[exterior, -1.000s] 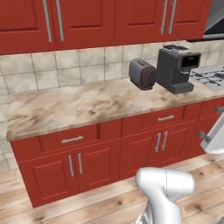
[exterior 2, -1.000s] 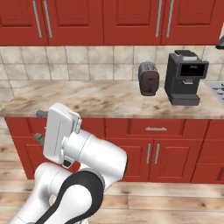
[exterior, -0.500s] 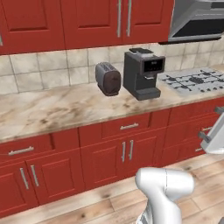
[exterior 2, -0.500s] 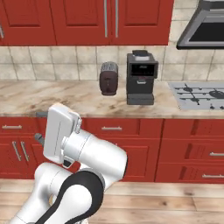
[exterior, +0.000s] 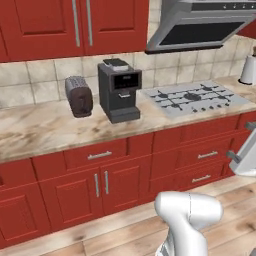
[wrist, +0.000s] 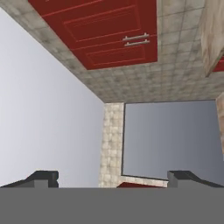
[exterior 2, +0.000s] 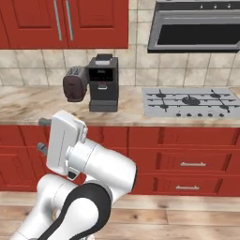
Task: Retrieve the wine glasses from the counter and place one next to each plate.
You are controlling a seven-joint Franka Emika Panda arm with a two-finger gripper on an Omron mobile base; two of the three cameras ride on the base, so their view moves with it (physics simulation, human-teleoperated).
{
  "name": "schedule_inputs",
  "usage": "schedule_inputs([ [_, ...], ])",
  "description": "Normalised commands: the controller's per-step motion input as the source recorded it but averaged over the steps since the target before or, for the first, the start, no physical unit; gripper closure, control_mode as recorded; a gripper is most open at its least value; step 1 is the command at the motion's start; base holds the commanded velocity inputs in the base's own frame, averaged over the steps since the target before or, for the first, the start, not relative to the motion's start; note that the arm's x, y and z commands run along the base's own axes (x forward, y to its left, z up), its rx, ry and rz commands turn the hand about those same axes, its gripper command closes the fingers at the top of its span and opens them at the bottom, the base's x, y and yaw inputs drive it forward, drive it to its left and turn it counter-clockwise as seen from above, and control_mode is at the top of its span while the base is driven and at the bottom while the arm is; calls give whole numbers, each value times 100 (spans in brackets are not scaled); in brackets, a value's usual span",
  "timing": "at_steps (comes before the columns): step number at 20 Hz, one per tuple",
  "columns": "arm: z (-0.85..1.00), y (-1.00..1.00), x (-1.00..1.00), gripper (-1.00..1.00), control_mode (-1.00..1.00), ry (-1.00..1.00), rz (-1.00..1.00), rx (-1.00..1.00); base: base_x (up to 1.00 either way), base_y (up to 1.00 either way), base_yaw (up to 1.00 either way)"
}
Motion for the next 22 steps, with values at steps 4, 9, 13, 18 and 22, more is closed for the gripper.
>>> schedule_inputs([
  [4,0,0,0,-100,100,0,0,0,0,-100,0],
  [9,0,0,0,-100,100,0,0,0,1,-100,0],
  [13,0,0,0,-100,100,0,0,0,6,-100,0],
  [18,0,0,0,-100,100,0,0,0,9,-100,0],
  [22,0,0,0,-100,100,0,0,0,26,-100,0],
])
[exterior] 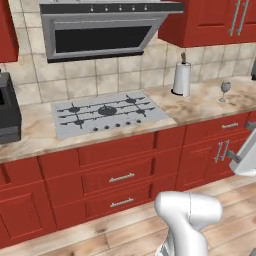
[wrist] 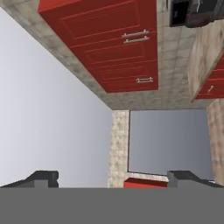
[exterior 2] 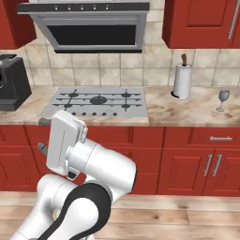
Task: Retrieve the wine glasses from the counter and place one next to each plate.
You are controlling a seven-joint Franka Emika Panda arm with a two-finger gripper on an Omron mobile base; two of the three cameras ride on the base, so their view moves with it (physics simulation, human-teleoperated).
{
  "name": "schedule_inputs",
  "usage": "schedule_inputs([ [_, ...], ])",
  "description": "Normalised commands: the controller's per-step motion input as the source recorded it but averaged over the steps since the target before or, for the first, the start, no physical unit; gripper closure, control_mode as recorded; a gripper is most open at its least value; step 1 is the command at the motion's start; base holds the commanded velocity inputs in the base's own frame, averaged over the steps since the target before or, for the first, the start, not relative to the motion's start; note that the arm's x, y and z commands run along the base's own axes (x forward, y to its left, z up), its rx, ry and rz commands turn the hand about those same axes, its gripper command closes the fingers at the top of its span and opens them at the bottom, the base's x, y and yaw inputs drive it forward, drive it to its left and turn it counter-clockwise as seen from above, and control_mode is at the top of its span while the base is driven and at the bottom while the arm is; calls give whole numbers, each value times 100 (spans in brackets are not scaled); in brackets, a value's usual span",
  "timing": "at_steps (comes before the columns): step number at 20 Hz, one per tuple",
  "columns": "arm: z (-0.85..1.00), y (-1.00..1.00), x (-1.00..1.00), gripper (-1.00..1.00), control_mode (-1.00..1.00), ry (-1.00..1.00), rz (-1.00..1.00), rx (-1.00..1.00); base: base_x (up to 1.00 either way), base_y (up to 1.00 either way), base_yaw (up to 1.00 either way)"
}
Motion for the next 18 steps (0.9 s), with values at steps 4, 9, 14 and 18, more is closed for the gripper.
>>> schedule_inputs([
  [4,0,0,0,-100,100,0,0,0,29,-100,0],
  [9,0,0,0,-100,100,0,0,0,61,-100,0],
  [14,0,0,0,-100,100,0,0,0,100,-100,10],
  [18,0,0,0,-100,100,0,0,0,100,-96,22],
])
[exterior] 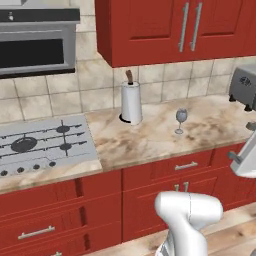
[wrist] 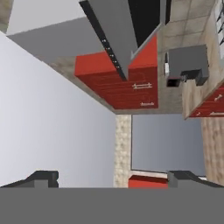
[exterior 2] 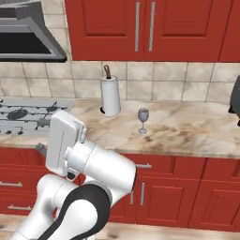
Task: Retrieve the wine glasses from the counter and place one next to each plate.
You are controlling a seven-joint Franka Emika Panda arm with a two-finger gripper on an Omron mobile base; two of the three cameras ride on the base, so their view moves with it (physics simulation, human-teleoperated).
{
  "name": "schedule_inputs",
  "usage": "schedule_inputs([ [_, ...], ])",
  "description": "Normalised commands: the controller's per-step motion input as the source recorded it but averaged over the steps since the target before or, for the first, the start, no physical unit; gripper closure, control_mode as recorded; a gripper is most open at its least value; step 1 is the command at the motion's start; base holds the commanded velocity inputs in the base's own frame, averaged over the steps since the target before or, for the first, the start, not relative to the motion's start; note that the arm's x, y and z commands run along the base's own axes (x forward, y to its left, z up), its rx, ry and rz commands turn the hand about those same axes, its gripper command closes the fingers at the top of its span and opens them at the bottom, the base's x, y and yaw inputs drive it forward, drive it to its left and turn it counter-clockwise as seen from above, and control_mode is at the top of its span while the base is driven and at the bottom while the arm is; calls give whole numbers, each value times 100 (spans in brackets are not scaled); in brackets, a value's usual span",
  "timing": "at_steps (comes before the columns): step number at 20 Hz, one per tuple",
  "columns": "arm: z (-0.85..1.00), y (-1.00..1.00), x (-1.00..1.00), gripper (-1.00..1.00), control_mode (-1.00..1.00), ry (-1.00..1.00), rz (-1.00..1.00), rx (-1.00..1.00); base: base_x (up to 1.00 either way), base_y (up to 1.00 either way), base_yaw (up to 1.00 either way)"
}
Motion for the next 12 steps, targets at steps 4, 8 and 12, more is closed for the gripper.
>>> schedule_inputs([
  [4,0,0,0,-100,100,0,0,0,72,-99,15],
  [8,0,0,0,-100,100,0,0,0,47,-54,2],
  [12,0,0,0,-100,100,0,0,0,27,-3,19],
])
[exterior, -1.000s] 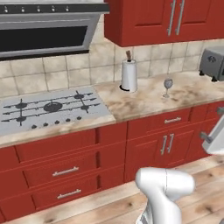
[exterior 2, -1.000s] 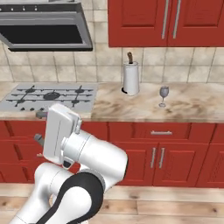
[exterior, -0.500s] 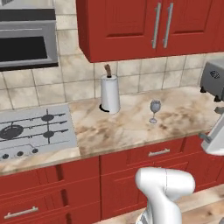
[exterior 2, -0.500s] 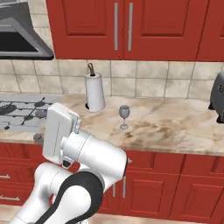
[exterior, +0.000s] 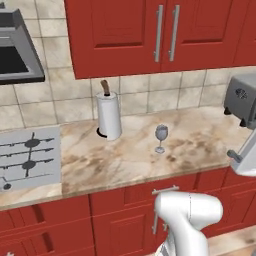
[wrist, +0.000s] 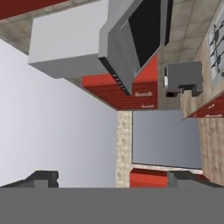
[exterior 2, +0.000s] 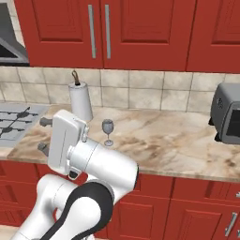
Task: Retrieve the wine glasses from the counter and place one next to each plate.
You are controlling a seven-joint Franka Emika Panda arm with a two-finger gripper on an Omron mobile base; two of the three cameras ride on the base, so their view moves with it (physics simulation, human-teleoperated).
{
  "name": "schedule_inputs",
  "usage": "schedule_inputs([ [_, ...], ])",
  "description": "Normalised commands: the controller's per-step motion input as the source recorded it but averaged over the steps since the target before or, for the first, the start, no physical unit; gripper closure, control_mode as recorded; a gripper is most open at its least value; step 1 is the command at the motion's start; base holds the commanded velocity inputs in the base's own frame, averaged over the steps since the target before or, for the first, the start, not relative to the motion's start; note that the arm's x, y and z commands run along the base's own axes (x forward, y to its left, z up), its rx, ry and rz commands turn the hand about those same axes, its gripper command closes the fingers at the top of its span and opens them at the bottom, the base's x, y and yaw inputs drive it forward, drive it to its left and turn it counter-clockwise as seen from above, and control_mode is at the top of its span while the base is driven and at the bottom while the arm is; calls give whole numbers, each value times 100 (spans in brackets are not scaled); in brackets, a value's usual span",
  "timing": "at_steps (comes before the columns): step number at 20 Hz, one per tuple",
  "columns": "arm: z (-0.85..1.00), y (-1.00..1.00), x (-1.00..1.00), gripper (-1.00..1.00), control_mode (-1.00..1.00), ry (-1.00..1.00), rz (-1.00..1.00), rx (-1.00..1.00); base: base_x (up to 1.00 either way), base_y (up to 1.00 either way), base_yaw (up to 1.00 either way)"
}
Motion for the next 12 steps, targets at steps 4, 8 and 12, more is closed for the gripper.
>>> schedule_inputs([
  [4,0,0,0,-100,100,0,0,0,58,-4,6],
  [8,0,0,0,-100,100,0,0,0,77,-45,24],
  [12,0,0,0,-100,100,0,0,0,61,-8,19],
])
